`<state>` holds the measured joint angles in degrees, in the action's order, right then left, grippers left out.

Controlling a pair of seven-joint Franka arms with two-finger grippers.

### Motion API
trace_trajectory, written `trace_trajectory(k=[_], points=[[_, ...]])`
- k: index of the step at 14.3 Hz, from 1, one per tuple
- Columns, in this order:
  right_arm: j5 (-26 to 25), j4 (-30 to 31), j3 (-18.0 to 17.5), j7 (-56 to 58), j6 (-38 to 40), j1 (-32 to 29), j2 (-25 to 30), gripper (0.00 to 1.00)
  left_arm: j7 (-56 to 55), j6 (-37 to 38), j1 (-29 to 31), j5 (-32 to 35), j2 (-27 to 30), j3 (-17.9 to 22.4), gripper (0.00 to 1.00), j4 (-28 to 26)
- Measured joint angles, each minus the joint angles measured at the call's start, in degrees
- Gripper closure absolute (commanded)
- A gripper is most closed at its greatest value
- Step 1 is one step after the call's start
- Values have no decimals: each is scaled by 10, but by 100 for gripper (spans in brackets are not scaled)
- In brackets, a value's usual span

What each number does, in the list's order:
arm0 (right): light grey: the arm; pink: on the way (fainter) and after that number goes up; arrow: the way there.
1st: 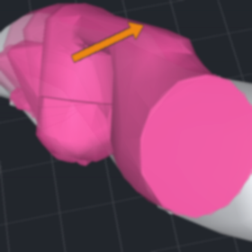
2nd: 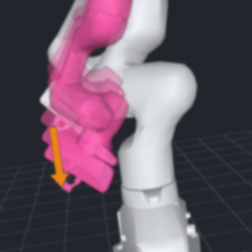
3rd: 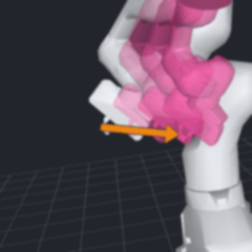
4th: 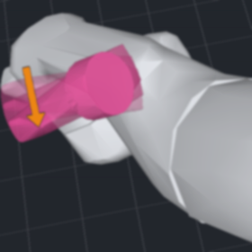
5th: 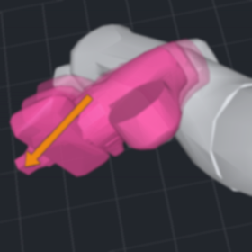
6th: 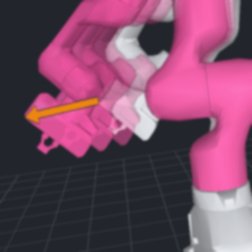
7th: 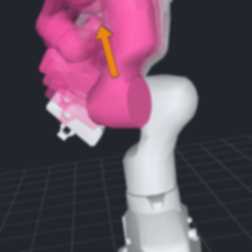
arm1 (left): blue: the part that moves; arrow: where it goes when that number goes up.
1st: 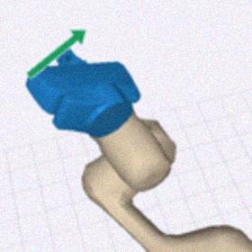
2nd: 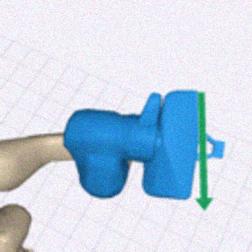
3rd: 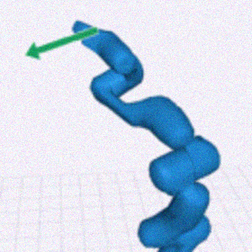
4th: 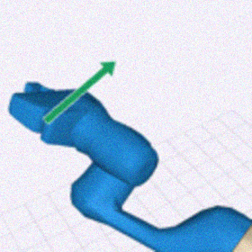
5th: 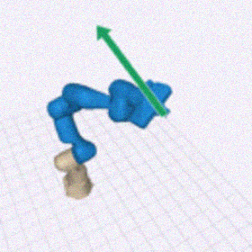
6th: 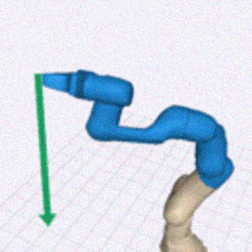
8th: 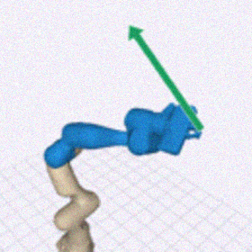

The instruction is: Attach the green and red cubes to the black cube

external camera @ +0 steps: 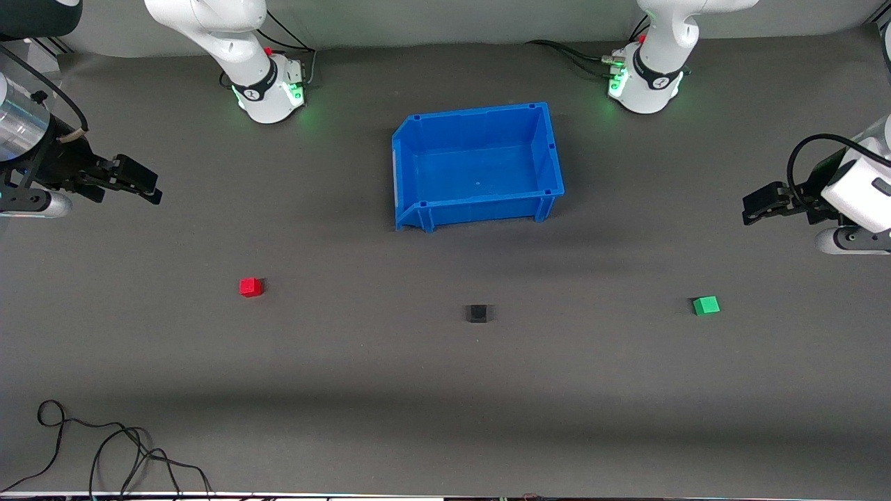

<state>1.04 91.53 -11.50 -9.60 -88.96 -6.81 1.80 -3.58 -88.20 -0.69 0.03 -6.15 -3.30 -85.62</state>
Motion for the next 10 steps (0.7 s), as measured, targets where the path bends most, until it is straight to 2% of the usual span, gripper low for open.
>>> trace_trajectory(k=[10], points=[[0, -19, -1, 0, -1, 0, -18, 0, 0, -1, 0, 1, 0, 1, 0, -1]])
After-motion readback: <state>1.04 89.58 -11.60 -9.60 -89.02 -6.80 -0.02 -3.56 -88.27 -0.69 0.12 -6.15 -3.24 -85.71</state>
